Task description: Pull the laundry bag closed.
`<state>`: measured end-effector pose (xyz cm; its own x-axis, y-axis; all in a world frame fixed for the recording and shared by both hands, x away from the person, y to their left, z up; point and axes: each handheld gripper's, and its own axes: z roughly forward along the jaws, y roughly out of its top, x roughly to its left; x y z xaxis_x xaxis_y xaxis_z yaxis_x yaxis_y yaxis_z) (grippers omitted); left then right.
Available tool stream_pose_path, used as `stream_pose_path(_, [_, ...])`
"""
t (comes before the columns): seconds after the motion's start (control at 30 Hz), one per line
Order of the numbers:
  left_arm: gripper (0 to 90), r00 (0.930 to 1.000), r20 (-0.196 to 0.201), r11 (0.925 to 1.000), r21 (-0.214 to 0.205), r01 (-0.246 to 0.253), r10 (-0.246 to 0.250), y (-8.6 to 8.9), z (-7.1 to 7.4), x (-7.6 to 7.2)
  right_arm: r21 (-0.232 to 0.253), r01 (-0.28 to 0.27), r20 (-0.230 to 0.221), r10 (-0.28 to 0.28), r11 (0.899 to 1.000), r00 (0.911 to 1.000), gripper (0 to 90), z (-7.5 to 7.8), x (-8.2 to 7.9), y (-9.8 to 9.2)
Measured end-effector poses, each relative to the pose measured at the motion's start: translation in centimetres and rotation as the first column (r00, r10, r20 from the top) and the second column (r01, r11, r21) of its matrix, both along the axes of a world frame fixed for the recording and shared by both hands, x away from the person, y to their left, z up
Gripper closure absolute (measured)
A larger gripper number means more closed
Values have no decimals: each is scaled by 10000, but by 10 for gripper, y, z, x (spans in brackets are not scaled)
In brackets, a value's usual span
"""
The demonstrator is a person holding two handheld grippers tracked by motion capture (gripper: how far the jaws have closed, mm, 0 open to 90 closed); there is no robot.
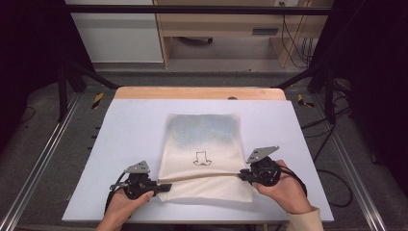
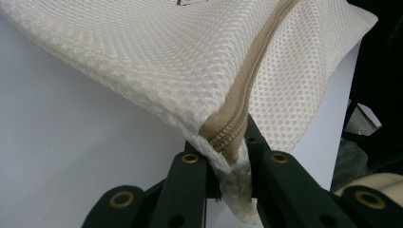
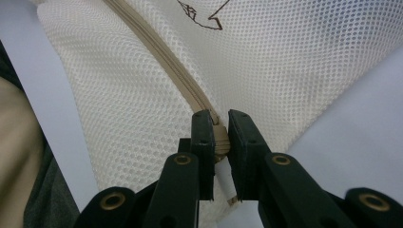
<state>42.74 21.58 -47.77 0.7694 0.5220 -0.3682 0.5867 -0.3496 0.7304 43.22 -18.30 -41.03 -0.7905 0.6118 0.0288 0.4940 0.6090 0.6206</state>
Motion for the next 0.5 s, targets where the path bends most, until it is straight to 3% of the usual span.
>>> stream_pose_path(0.5, [834,10000,47,10000,18,-15,15,0,0,0,29,-51,-155,51,10000,9999,815,-5,-1,-3])
